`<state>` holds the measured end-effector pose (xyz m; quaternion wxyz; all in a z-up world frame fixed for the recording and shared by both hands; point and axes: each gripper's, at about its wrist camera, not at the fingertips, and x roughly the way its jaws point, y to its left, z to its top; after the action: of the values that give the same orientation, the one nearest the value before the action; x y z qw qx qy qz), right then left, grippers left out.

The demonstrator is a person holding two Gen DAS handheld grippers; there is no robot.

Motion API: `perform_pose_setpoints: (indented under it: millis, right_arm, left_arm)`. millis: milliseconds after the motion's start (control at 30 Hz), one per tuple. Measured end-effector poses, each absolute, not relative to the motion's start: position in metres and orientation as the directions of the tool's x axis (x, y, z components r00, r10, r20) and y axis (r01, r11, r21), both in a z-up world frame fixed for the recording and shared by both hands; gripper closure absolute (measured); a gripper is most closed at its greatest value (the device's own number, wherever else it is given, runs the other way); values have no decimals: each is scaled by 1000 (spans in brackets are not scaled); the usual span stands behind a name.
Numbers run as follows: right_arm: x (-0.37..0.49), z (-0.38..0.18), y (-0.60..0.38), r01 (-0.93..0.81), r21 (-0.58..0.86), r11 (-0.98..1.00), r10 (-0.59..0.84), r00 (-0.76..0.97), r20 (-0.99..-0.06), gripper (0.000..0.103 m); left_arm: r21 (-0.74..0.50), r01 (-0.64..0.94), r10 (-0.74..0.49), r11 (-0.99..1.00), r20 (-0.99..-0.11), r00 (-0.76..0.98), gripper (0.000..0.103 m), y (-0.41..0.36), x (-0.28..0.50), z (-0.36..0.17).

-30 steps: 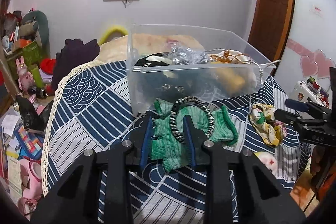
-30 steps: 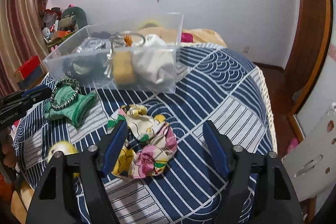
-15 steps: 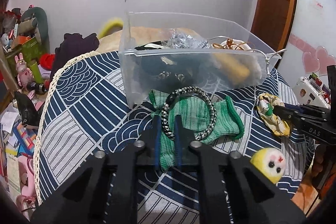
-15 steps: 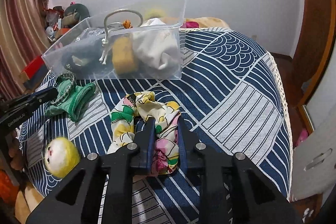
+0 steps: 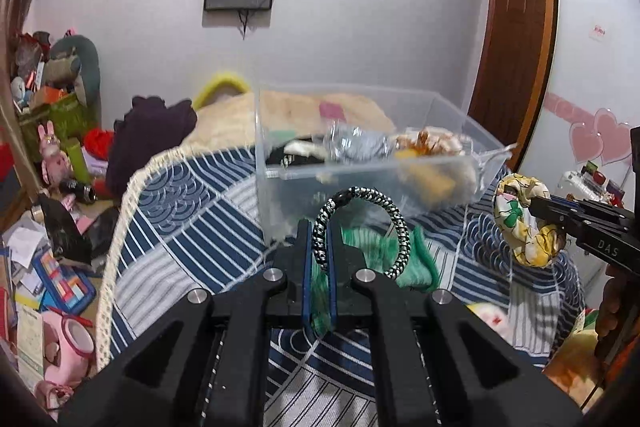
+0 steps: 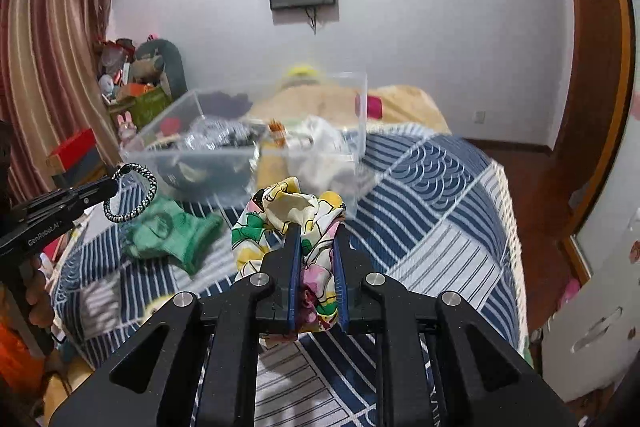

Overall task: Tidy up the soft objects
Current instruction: 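Grasp the black beaded bracelet with the left tool while the right tool grasps the floral scrunchie, then lower both items into the clear box and open both tools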

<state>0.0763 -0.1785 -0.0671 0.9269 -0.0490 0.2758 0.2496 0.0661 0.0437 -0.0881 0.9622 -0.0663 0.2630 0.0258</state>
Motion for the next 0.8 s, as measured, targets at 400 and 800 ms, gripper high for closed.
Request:
perform_pose_setpoints:
  millis: [400, 800]
  right_arm:
    - [94, -23, -152, -492, -8, 871, 440, 787, -432, 90]
    - [139, -26, -101, -511, -5, 860, 457, 773, -439, 90]
  left_arm:
    - [-81, -45, 8, 996, -412, 911, 97, 44, 70, -47]
    - [-116, -44, -6, 992, -399, 917, 97, 53, 114, -36]
